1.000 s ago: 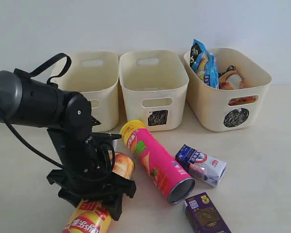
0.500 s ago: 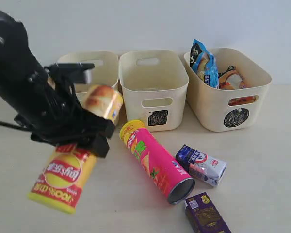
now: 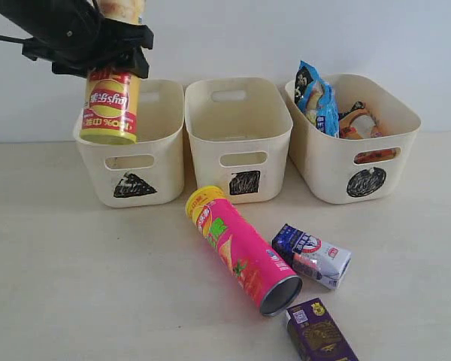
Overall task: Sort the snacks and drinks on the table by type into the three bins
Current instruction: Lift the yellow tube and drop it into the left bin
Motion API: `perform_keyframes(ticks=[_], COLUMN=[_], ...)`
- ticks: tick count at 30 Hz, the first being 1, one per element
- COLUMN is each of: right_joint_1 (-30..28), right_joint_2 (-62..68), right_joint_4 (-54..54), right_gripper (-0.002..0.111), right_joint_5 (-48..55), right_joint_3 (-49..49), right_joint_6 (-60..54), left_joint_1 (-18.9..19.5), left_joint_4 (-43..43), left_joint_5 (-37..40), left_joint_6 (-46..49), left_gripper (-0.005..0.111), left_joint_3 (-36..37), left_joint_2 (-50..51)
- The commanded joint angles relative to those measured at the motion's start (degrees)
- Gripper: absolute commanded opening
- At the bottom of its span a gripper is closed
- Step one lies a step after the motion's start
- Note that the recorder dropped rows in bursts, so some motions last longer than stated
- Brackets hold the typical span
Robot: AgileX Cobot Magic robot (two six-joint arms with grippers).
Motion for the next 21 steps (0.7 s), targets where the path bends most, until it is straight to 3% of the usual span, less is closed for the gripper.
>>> perform_keyframes(ticks=[1, 7, 15, 19, 21], right_joint_1=[-0.15, -0.15, -0.15, -0.15, -0.15], right_joint_2=[-0.3, -0.3, -0.3, -0.3, -0.3], right_joint_4=[-0.13, -0.13, -0.13, -0.13, -0.13], right_gripper=[0.0, 0.0, 0.0, 0.0, 0.0], right_joint_5=[-0.21, -0.21, -0.21, -0.21, -0.21], right_joint_3=[0.27, 0.27, 0.27, 0.27, 0.27], right_joint_6=[-0.06, -0.06, -0.06, -0.06, -0.06], left_joint_1=[2.59, 4.8, 4.8, 4.8, 4.8], left_joint_4=[0.45, 0.59, 0.59, 0.59, 0.59], left_joint_5=[-0.82, -1.26, -1.29, -1.29, -0.91], left_joint_6=[1.79, 2.06, 2.06, 2.06, 2.06], left_gripper=[0.004, 0.004, 0.006, 0.026, 0.044], left_joint_3=[-7.58, -14.55, -14.55, -14.55, -14.55], left_joint_2=[6.48, 13.51, 16.73, 17.34, 17.34])
